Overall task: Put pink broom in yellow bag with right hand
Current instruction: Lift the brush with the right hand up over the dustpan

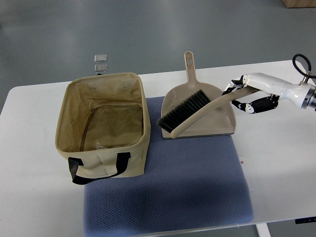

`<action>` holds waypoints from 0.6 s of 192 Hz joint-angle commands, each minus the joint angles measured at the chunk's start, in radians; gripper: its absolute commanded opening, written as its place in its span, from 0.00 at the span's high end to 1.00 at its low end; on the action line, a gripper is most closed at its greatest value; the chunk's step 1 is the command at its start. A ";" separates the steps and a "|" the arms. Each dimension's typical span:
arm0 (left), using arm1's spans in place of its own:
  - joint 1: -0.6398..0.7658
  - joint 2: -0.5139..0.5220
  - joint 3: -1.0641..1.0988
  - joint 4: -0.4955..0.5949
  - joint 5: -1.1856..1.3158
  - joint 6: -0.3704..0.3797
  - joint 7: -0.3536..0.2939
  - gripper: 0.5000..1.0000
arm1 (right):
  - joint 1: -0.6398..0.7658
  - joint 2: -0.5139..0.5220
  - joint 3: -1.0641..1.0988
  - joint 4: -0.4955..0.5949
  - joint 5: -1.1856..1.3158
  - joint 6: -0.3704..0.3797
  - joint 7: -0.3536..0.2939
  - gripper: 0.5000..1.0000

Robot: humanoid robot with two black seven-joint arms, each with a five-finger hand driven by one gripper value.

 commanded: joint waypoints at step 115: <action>0.000 0.000 0.000 0.000 0.000 0.000 0.000 0.00 | 0.224 0.323 0.123 -0.172 -0.059 0.108 -0.135 0.99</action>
